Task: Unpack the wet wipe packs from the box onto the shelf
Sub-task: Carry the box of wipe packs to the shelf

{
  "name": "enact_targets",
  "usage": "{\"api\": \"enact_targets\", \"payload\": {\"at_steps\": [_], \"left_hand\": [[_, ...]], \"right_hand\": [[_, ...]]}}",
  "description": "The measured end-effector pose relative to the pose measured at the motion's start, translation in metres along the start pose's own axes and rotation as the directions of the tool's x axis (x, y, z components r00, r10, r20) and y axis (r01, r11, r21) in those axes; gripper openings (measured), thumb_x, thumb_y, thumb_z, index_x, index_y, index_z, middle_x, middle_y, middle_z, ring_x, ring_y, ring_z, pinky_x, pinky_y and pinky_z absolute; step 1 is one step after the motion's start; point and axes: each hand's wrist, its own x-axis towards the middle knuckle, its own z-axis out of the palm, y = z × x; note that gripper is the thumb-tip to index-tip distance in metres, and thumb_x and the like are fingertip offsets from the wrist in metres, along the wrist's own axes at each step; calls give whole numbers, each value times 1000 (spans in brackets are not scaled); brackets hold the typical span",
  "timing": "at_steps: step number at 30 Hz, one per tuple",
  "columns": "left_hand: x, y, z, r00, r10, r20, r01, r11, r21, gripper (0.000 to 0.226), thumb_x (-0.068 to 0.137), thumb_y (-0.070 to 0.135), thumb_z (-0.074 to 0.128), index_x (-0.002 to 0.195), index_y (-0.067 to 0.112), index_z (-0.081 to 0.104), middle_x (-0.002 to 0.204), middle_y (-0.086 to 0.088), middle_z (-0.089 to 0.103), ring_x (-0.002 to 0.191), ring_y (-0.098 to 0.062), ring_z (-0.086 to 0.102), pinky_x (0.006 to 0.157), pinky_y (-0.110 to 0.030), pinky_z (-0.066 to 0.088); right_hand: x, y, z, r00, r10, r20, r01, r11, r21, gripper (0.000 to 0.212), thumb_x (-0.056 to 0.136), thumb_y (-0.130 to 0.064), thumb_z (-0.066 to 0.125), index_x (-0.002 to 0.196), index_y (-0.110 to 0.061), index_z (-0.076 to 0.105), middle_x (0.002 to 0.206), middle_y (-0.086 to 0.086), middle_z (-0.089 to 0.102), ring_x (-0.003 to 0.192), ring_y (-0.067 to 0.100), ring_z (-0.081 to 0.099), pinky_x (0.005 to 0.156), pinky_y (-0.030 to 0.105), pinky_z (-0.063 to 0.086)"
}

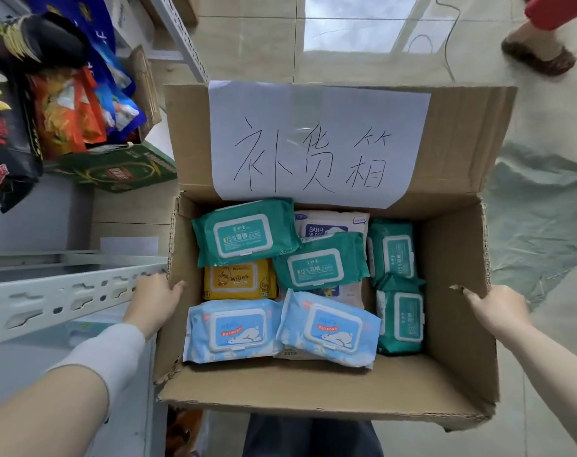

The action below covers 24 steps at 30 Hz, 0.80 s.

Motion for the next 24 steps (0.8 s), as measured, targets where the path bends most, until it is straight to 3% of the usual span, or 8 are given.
{"api": "enact_targets", "payload": {"at_steps": [5,9,13,17,21,23,24], "left_hand": [[-1,0,1,1000,12,-4,-13,1000,-24,41,93,24,53,78,-14,59,87,-34,62,92,-42,57,70,-38,41],[-7,-2,7,1000,-17,3,17,997,-72,42,94,22,53,60,-2,48,82,-33,62,84,-42,60,66,-36,40],[-9,-1,9,1000,-16,4,16,997,-82,40,95,22,51,82,-14,60,85,-32,63,85,-42,60,66,-35,39],[-10,3,8,997,-65,43,69,993,-94,42,95,24,50,88,-16,59,92,-34,63,91,-43,59,70,-37,42],[-16,10,-1,982,-143,123,159,978,-138,41,97,23,46,115,-12,54,117,-32,58,112,-44,53,94,-43,45],[-30,22,-12,996,-91,21,93,966,-241,43,96,20,46,132,-4,44,134,-25,50,125,-39,45,104,-44,39],[-39,30,-18,995,-19,-95,-11,953,-304,46,95,17,48,138,2,39,141,-20,45,131,-34,41,108,-43,35]], "right_hand": [[3,-3,-1,1000,-8,-11,8,1000,16,31,93,-23,54,81,6,53,108,37,60,108,49,52,83,43,43],[1,-2,5,1000,2,-13,-2,1000,-12,45,94,-22,53,99,22,58,109,40,58,109,51,51,87,44,42],[2,2,12,1000,24,-16,-24,1000,8,47,95,-25,51,101,22,57,109,40,58,109,51,51,87,45,41],[-1,2,15,998,57,-40,-55,998,43,46,95,-29,49,107,14,59,112,36,59,111,48,51,86,42,43],[-18,-1,12,993,98,-63,-89,986,140,41,95,-23,49,123,7,52,124,32,54,119,47,46,95,43,39],[-36,-4,9,985,63,-161,-33,983,183,53,93,-21,53,139,2,37,139,27,44,132,42,35,107,43,30],[-47,-8,10,972,-15,-233,55,985,165,62,91,-21,55,143,0,29,146,23,36,138,38,27,113,42,22]]}}
